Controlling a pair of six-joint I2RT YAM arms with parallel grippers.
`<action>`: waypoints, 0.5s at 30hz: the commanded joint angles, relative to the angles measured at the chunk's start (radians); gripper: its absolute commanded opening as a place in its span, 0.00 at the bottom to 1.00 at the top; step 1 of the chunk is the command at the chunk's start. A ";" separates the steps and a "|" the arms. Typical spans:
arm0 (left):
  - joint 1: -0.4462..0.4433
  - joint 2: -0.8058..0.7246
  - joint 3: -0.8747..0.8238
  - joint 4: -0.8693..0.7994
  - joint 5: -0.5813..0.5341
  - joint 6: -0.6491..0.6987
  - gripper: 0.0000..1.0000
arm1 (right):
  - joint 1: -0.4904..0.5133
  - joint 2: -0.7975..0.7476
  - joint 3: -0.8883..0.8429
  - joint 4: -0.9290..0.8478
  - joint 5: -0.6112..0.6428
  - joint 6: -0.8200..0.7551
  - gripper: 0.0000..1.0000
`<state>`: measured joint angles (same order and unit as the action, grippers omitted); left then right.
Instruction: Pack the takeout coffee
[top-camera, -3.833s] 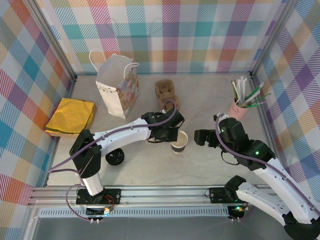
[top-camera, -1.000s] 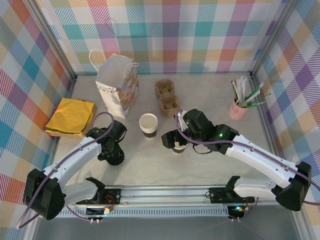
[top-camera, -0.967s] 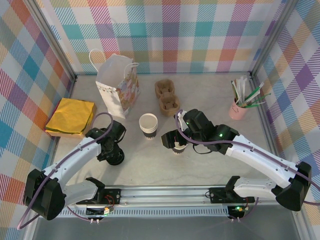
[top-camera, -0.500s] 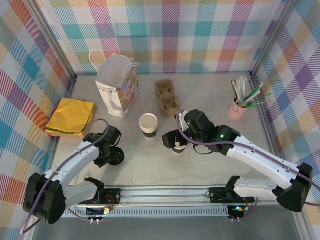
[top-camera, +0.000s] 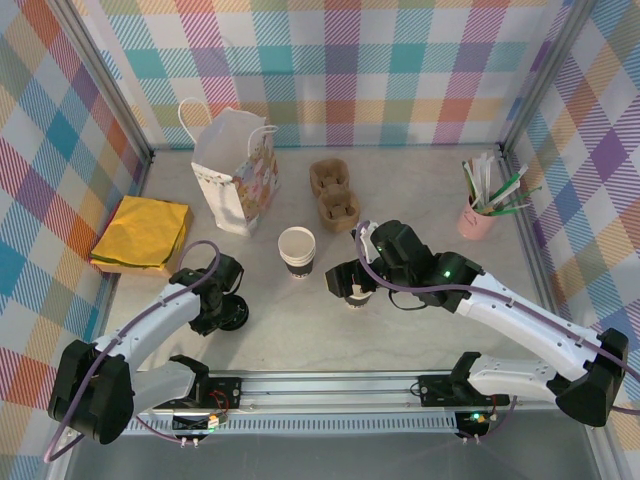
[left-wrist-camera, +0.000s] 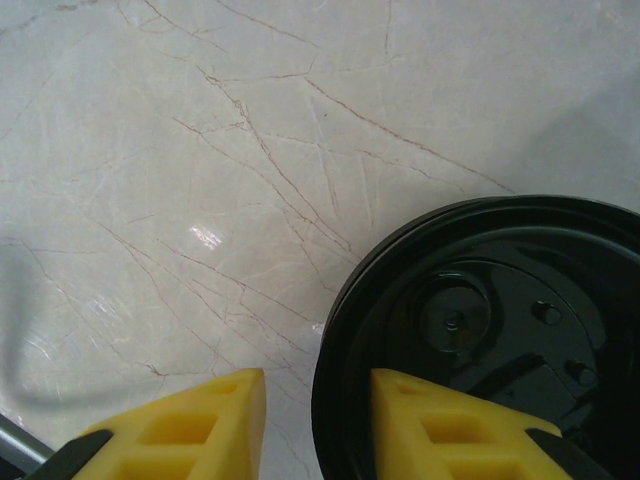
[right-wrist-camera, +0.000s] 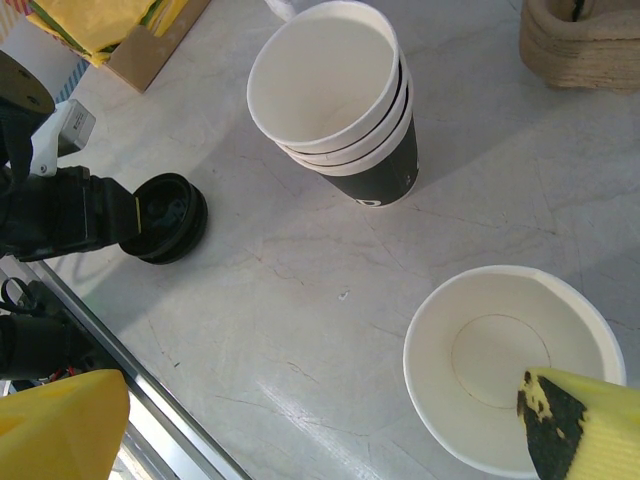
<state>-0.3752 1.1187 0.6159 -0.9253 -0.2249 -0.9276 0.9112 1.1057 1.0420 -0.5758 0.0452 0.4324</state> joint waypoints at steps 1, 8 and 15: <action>0.013 -0.008 -0.012 0.002 0.004 -0.005 0.30 | 0.008 -0.017 -0.010 0.015 0.010 -0.007 0.99; 0.013 -0.024 0.003 -0.019 -0.002 0.001 0.09 | 0.007 -0.014 -0.008 0.011 0.009 -0.005 0.99; 0.013 -0.088 0.060 -0.092 -0.011 0.007 0.01 | 0.008 -0.014 -0.007 0.015 0.006 -0.001 0.99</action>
<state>-0.3706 1.0687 0.6304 -0.9516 -0.2256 -0.9237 0.9112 1.1057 1.0420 -0.5758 0.0448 0.4328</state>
